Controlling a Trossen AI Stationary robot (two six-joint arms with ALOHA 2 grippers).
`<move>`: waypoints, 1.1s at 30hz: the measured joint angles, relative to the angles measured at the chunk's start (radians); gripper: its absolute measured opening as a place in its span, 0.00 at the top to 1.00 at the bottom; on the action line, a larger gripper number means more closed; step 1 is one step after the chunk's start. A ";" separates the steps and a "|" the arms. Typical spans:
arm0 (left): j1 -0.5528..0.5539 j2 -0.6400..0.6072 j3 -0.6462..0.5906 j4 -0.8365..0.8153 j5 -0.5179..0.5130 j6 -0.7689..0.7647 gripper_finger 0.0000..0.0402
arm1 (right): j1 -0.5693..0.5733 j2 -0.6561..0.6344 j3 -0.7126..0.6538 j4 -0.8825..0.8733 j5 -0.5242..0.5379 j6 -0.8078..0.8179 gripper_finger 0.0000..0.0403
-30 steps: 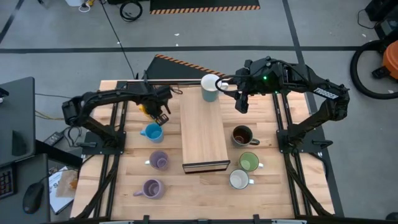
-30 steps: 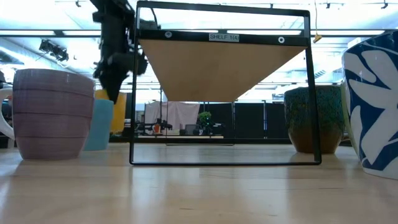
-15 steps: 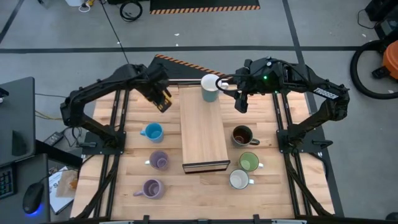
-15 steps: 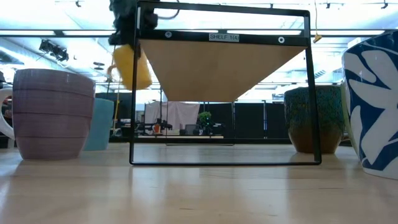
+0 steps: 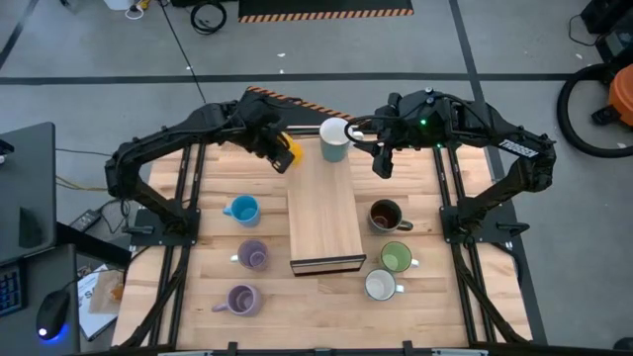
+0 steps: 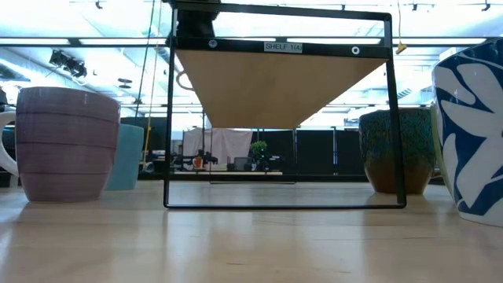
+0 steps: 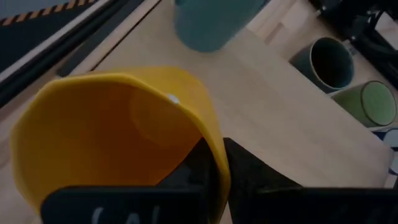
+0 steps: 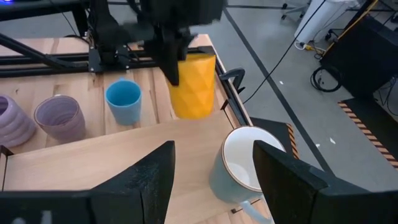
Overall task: Place coffee mugs
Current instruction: Put the yellow mug on the shelf
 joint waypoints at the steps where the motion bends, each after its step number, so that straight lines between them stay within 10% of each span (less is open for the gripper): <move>1: -0.005 0.013 0.000 0.004 0.000 -0.003 0.92 | 0.000 0.000 0.000 0.001 0.000 0.000 0.45; 33: -0.019 0.322 0.313 -0.184 -0.074 0.118 0.92 | 0.000 0.000 0.000 0.002 -0.008 0.015 0.45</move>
